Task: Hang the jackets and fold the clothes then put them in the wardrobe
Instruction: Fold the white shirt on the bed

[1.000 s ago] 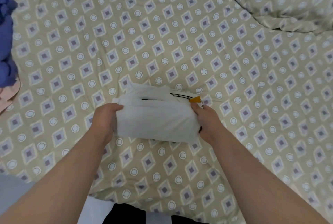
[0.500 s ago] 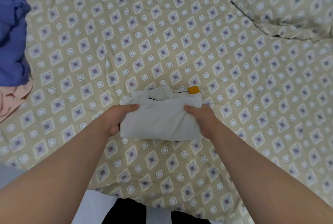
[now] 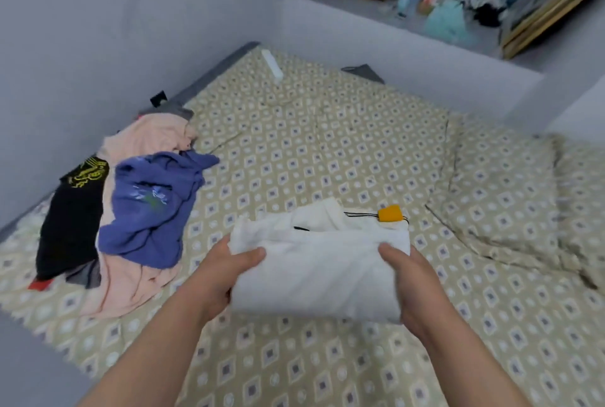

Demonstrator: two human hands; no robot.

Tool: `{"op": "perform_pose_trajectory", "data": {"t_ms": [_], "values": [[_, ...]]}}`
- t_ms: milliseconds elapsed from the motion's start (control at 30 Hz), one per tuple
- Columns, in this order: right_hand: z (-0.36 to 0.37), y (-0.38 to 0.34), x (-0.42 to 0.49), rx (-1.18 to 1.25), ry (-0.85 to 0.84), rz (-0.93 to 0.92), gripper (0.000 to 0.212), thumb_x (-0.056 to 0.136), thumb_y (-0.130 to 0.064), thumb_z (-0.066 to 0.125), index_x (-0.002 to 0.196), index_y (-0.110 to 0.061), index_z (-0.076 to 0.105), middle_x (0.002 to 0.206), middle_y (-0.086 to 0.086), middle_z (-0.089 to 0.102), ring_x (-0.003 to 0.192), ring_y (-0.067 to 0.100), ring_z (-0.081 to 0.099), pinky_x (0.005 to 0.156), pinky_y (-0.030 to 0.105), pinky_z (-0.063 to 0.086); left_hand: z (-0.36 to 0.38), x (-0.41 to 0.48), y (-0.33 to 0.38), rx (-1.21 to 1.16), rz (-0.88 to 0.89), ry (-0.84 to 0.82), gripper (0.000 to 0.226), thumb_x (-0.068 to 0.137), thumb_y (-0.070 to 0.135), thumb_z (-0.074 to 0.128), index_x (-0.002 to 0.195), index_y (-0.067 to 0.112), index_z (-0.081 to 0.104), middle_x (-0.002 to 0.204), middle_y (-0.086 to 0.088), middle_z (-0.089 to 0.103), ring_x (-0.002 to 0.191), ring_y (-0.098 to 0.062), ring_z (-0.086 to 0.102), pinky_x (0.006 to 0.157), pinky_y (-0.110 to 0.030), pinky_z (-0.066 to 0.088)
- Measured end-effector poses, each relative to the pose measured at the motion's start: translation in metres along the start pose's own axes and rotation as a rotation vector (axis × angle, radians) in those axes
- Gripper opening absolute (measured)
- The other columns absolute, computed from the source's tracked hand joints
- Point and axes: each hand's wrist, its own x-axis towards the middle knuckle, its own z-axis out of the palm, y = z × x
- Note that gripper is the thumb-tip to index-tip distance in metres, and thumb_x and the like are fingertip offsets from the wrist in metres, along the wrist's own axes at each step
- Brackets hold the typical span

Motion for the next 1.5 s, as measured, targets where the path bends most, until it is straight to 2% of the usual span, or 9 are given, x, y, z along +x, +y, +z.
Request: {"op": "perform_pose_trajectory", "data": {"t_ms": [100, 233, 333, 467, 567, 767, 933, 1333, 1500], "values": [[0.037, -0.072, -0.036, 0.006, -0.076, -0.127, 0.02, 0.096, -0.022, 0.06, 0.113, -0.021, 0.07, 0.102, 0.003, 0.077, 0.091, 0.024, 0.075, 0.075, 0.04, 0.057, -0.016, -0.038, 0.068, -0.021, 0.184, 0.092, 0.025, 0.09, 0.014, 0.069, 0.114, 0.02, 0.067, 0.102, -0.005, 0.076, 0.089, -0.024, 0.074, 0.067, -0.034, 0.057], [0.086, -0.151, -0.093, -0.038, -0.13, -0.355, 0.019, 0.097, -0.022, 0.059, 0.112, -0.027, 0.07, 0.104, -0.003, 0.077, 0.094, 0.017, 0.074, 0.077, 0.037, 0.056, -0.041, -0.106, 0.149, -0.057, 0.375, 0.173, 0.013, 0.093, 0.018, 0.065, 0.1, 0.026, 0.073, 0.096, -0.001, 0.077, 0.084, -0.019, 0.074, 0.064, -0.03, 0.054], [0.124, -0.2, -0.137, -0.036, -0.21, -0.472, 0.017, 0.098, -0.022, 0.059, 0.107, -0.029, 0.072, 0.102, -0.005, 0.077, 0.093, 0.015, 0.074, 0.079, 0.036, 0.055, -0.062, -0.166, 0.197, -0.1, 0.514, 0.244, 0.013, 0.092, 0.025, 0.066, 0.09, 0.03, 0.077, 0.093, -0.001, 0.078, 0.081, -0.016, 0.074, 0.059, -0.026, 0.056], [0.163, -0.253, -0.198, -0.032, -0.351, -0.571, 0.016, 0.098, -0.02, 0.058, 0.107, -0.024, 0.071, 0.099, -0.006, 0.077, 0.089, 0.014, 0.074, 0.075, 0.034, 0.054, -0.081, -0.248, 0.242, -0.152, 0.62, 0.352, 0.022, 0.092, 0.038, 0.063, 0.101, 0.021, 0.073, 0.099, -0.003, 0.077, 0.09, -0.021, 0.074, 0.076, -0.036, 0.056], [0.181, -0.281, -0.24, -0.057, -0.479, -0.628, 0.016, 0.099, -0.02, 0.057, 0.107, -0.023, 0.071, 0.097, -0.004, 0.078, 0.087, 0.015, 0.074, 0.076, 0.037, 0.054, -0.085, -0.311, 0.257, -0.198, 0.693, 0.401, 0.03, 0.093, 0.039, 0.06, 0.107, 0.015, 0.071, 0.098, -0.006, 0.077, 0.085, -0.021, 0.075, 0.062, -0.03, 0.057], [0.201, -0.299, -0.311, -0.048, -0.716, -0.71, 0.015, 0.097, -0.021, 0.06, 0.108, -0.025, 0.07, 0.098, -0.004, 0.077, 0.092, 0.018, 0.072, 0.083, 0.04, 0.055, -0.084, -0.435, 0.242, -0.307, 0.829, 0.537, 0.038, 0.086, 0.038, 0.062, 0.112, 0.012, 0.071, 0.103, -0.016, 0.075, 0.087, -0.031, 0.074, 0.058, -0.033, 0.058], [0.206, -0.299, -0.374, -0.032, -0.933, -0.759, 0.013, 0.097, -0.021, 0.06, 0.101, -0.028, 0.071, 0.092, -0.006, 0.077, 0.082, 0.012, 0.073, 0.071, 0.035, 0.054, -0.071, -0.529, 0.213, -0.304, 0.983, 0.686, 0.031, 0.074, 0.043, 0.066, 0.095, 0.024, 0.079, 0.104, -0.011, 0.076, 0.09, -0.028, 0.074, 0.059, -0.032, 0.059], [0.268, -0.255, -0.579, 0.01, -1.471, -0.757, 0.019, 0.098, -0.018, 0.059, 0.105, -0.029, 0.072, 0.102, 0.002, 0.076, 0.099, 0.028, 0.071, 0.094, 0.054, 0.053, -0.074, -0.766, 0.129, -0.336, 1.17, 1.225, 0.045, 0.074, 0.045, 0.068, 0.105, 0.014, 0.074, 0.108, -0.014, 0.074, 0.096, -0.032, 0.073, 0.069, -0.037, 0.057], [0.295, -0.228, -0.667, 0.049, -1.662, -0.77, 0.022, 0.098, -0.02, 0.058, 0.102, -0.036, 0.072, 0.103, 0.0, 0.076, 0.099, 0.026, 0.071, 0.093, 0.056, 0.054, -0.081, -0.853, 0.098, -0.329, 1.196, 1.397, 0.039, 0.071, 0.048, 0.069, 0.098, 0.021, 0.077, 0.103, -0.01, 0.076, 0.089, -0.028, 0.075, 0.056, -0.032, 0.058]]}}
